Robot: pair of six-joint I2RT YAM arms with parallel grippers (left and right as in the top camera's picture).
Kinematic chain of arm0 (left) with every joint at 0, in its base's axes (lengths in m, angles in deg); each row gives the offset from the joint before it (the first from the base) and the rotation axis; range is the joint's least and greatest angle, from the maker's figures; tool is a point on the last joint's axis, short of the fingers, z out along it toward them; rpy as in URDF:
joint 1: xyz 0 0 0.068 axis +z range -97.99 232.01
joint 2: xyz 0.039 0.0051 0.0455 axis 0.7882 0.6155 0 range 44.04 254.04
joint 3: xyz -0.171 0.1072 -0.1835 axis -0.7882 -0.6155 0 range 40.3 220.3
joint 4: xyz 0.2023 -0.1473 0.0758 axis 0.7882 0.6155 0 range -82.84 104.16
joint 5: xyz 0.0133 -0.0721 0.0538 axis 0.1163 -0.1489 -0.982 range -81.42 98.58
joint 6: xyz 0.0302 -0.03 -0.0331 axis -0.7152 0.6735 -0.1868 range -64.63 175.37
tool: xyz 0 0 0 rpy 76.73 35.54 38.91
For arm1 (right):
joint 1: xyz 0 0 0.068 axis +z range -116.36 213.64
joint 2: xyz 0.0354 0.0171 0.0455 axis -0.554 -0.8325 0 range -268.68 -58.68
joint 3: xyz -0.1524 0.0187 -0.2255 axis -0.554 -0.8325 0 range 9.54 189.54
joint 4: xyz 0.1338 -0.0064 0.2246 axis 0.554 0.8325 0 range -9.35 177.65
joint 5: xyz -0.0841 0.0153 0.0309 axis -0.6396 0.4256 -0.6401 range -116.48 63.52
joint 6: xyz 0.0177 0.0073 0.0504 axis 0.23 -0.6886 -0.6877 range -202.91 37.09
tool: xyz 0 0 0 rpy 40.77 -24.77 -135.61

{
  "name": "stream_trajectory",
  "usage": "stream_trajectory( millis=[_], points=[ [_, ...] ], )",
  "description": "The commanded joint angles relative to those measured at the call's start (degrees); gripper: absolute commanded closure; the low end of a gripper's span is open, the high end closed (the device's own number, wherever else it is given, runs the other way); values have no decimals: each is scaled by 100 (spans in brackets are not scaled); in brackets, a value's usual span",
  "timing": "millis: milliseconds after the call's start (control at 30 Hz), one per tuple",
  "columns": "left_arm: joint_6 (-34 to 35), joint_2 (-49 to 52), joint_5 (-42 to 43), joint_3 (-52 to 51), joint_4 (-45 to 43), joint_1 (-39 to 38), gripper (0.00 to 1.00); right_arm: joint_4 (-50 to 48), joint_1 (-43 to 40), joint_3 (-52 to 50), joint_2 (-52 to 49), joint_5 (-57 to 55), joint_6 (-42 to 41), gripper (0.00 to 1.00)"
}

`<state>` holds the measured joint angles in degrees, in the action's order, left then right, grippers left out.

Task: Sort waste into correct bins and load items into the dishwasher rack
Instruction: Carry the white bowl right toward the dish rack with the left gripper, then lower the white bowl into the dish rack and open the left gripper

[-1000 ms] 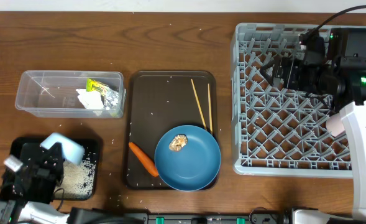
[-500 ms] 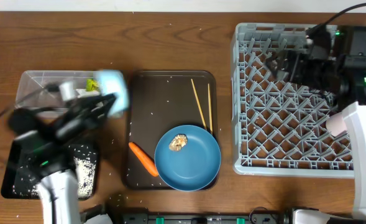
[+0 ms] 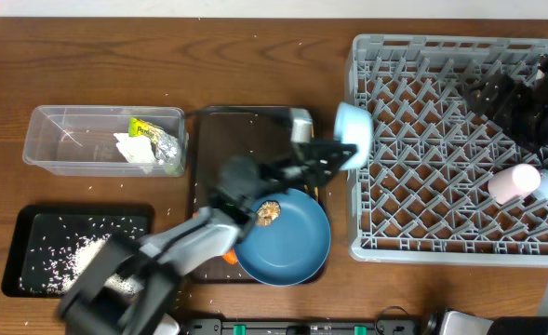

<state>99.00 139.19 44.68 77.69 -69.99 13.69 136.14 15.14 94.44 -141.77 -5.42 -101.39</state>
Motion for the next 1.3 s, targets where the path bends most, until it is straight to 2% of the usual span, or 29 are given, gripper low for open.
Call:
stream_trajectory(
  millis=[0, 133, 333, 600, 933, 1067, 1267],
  points=[
    [247, 673, -1283, 304, -796, -444, 94, 48, -7, 15, -7, -17, -55, 7],
    [946, 1200, -1156, 789, -935, -691, 94, 98, -7, 15, -7, -31, 13, 7],
    [1078, 1582, -1067, 1110, -903, -1075, 94, 214, -7, 15, -7, -44, 109, 7],
    [1847, 1963, -789, 1110, -745, -1099, 94, 321, -7, 15, -7, -179, 140, 7],
    [1976, 2052, -369, 1113, -776, -1115, 94, 365, -7, 15, -7, -179, 186, 7],
    [2245, 2052, -450, 1141, -1381, -1182, 94, 374, -7, 15, -7, -181, 195, 7],
    [2293, 2052, -457, 1147, -1014, -1200, 94, 374, -7, 15, -7, -179, 229, 7]
  ],
)
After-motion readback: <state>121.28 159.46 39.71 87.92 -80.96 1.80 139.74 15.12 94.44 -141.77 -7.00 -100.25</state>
